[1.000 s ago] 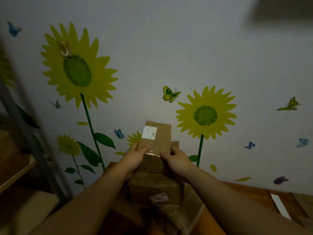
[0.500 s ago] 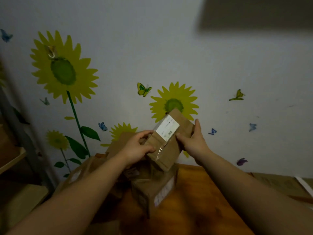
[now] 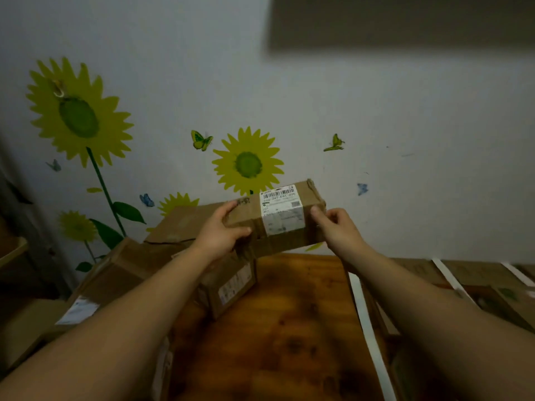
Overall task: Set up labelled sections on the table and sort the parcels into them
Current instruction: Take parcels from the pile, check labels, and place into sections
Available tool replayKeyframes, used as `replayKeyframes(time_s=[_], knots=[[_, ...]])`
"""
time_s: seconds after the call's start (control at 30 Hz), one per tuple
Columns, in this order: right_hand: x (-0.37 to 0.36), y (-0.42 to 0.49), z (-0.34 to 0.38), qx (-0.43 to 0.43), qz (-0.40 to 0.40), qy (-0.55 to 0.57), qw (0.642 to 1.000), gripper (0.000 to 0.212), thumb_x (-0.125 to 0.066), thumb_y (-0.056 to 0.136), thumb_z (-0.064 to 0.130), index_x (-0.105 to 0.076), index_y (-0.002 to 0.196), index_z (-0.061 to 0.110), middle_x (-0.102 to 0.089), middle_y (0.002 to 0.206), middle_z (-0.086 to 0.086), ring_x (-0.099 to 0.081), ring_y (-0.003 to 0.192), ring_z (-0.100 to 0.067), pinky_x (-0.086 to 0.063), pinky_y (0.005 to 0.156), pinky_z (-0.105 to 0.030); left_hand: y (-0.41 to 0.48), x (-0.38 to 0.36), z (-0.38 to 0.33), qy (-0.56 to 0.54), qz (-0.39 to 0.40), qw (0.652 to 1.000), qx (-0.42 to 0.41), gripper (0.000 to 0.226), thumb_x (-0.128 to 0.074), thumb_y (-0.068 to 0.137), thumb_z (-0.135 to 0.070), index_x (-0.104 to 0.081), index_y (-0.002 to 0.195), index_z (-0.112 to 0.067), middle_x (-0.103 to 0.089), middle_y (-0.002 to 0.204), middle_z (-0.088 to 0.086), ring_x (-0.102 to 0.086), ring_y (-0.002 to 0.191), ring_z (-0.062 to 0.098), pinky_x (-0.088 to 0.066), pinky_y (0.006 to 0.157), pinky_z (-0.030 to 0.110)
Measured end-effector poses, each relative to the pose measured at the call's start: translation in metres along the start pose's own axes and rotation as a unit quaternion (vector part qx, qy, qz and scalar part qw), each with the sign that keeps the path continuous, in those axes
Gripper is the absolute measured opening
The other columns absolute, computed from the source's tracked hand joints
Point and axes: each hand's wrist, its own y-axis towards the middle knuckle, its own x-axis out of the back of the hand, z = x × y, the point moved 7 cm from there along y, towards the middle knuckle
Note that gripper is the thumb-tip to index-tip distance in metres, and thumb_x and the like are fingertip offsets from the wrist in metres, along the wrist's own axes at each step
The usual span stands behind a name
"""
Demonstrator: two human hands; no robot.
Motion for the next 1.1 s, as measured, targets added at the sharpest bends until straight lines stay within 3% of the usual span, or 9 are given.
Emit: replayKeyframes(time_s=[0.13, 0.23, 0.33, 0.53, 0.63, 0.73, 0.83, 0.93, 1.1], knots=[[0.02, -0.022, -0.003, -0.044, -0.032, -0.015, 0.998, 0.06, -0.029, 0.094, 0.063, -0.046, 0.127, 0.016, -0.054, 0.115, -0.001, -0.051, 0.105, -0.02, -0.045, 0.095, -0.043, -0.011, -0.005, -0.016, -0.042, 0.004, 0.998, -0.035, 0.04, -0.052, 0.096, -0.017, -0.046, 0.135, -0.023, -0.049, 0.132, -0.003, -0.059, 0.096, 0.009, -0.054, 0.073, 0.03], [0.029, -0.044, -0.002, -0.047, -0.069, -0.011, 0.996, 0.044, -0.038, 0.096, 0.051, -0.049, 0.118, 0.015, -0.059, 0.113, -0.007, -0.057, 0.099, -0.021, -0.052, 0.09, -0.043, -0.019, -0.005, -0.018, -0.047, 0.001, 0.998, -0.045, 0.059, -0.057, 0.092, -0.009, -0.031, 0.143, -0.022, -0.044, 0.132, -0.005, -0.053, 0.111, 0.016, -0.05, 0.094, 0.039], [0.034, -0.068, 0.0, -0.036, -0.096, 0.005, 0.995, 0.025, -0.043, 0.098, 0.04, -0.048, 0.111, 0.019, -0.058, 0.111, -0.007, -0.058, 0.099, -0.022, -0.052, 0.092, -0.044, -0.029, -0.008, -0.018, -0.044, 0.028, 0.997, -0.054, 0.049, -0.058, 0.091, -0.007, -0.041, 0.136, -0.014, -0.05, 0.13, 0.004, -0.056, 0.111, 0.021, -0.048, 0.098, 0.042], [0.061, -0.114, -0.002, -0.006, -0.142, -0.017, 0.99, 0.018, -0.045, 0.097, 0.035, -0.049, 0.11, 0.022, -0.057, 0.103, 0.002, -0.056, 0.104, -0.02, -0.048, 0.097, -0.046, -0.058, -0.034, -0.026, -0.038, 0.089, 0.992, -0.086, 0.046, -0.051, 0.095, -0.008, -0.042, 0.139, -0.02, -0.051, 0.124, -0.01, -0.056, 0.088, -0.001, -0.044, 0.069, 0.02], [0.084, -0.13, -0.002, 0.004, -0.167, -0.027, 0.986, 0.013, -0.044, 0.099, 0.033, -0.048, 0.108, 0.025, -0.057, 0.101, 0.005, -0.057, 0.103, -0.018, -0.048, 0.096, -0.044, -0.073, -0.056, -0.035, -0.057, 0.112, 0.988, -0.087, 0.052, -0.047, 0.095, -0.002, -0.038, 0.142, -0.022, -0.056, 0.115, -0.015, -0.058, 0.096, 0.006, -0.044, 0.076, 0.022], [0.111, -0.145, -0.003, 0.007, -0.188, -0.046, 0.981, 0.017, -0.043, 0.099, 0.034, -0.048, 0.112, 0.024, -0.058, 0.102, 0.005, -0.057, 0.101, -0.017, -0.048, 0.097, -0.046, -0.086, -0.081, -0.046, -0.057, 0.142, 0.984, -0.094, 0.056, -0.045, 0.096, -0.001, -0.032, 0.145, -0.023, -0.049, 0.134, -0.008, -0.051, 0.118, 0.014, -0.044, 0.082, 0.022], [0.144, -0.163, -0.007, 0.01, -0.204, -0.049, 0.978, 0.02, -0.043, 0.1, 0.033, -0.049, 0.115, 0.022, -0.059, 0.102, 0.005, -0.058, 0.101, -0.018, -0.048, 0.096, -0.044, -0.099, -0.112, -0.057, -0.061, 0.158, 0.98, -0.102, 0.056, -0.044, 0.096, 0.0, -0.031, 0.146, -0.022, -0.046, 0.141, -0.005, -0.048, 0.124, 0.016, -0.045, 0.086, 0.025], [0.186, -0.184, -0.015, 0.008, -0.22, -0.043, 0.974, 0.02, -0.042, 0.1, 0.031, -0.05, 0.115, 0.019, -0.059, 0.098, 0.005, -0.058, 0.093, -0.013, -0.048, 0.088, -0.037, -0.118, -0.155, -0.069, -0.065, 0.165, 0.978, -0.109, 0.054, -0.044, 0.095, 0.001, -0.034, 0.143, -0.022, -0.049, 0.134, -0.006, -0.05, 0.119, 0.015, -0.044, 0.093, 0.032], [0.285, -0.225, -0.039, -0.009, -0.264, -0.079, 0.961, 0.019, -0.041, 0.1, 0.035, -0.049, 0.11, 0.021, -0.059, 0.098, 0.003, -0.055, 0.092, -0.016, -0.045, 0.084, -0.036, -0.163, -0.248, -0.084, -0.063, 0.186, 0.973, -0.117, 0.05, -0.047, 0.095, -0.002, -0.038, 0.139, -0.021, -0.054, 0.126, -0.005, -0.057, 0.106, 0.015, -0.05, 0.085, 0.032]])
